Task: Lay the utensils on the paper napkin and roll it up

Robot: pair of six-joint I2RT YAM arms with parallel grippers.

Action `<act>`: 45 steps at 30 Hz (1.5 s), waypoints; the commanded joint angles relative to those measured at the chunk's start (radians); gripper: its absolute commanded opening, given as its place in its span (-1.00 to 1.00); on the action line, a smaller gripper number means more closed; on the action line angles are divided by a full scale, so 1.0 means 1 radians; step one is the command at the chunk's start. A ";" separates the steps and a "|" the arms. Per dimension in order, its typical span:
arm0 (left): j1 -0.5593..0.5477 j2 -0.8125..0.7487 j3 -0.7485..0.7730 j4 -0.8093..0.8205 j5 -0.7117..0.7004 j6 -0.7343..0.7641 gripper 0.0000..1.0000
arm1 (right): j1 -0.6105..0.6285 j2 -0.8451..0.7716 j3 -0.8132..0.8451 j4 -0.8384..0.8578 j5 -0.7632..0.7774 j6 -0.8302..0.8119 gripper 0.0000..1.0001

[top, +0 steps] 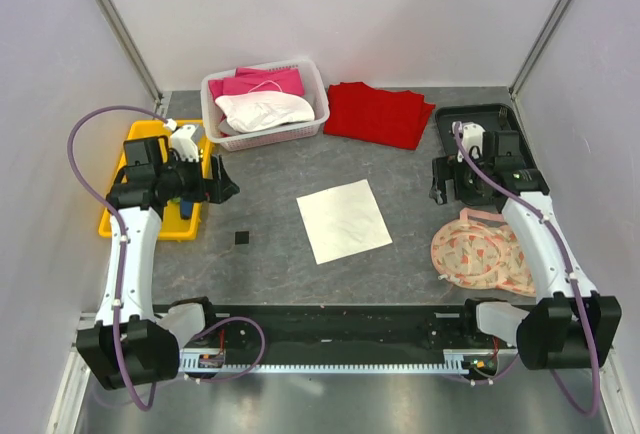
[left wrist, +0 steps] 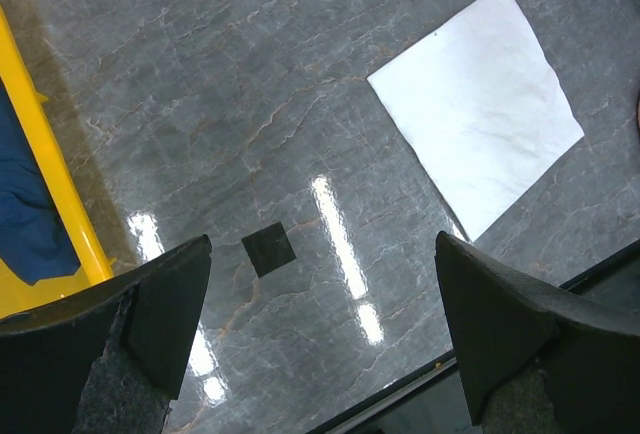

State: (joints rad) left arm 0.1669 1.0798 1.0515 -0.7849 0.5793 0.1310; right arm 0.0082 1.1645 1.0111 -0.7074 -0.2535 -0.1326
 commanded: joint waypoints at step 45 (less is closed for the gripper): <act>-0.024 0.081 -0.036 0.165 0.309 -0.013 1.00 | -0.277 1.347 1.305 -0.247 0.040 -0.470 0.96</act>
State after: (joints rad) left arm 0.1539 1.1534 1.0283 -0.6514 0.8600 0.1349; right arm -0.2626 2.4798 2.2574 -0.9852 -0.2043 -0.5919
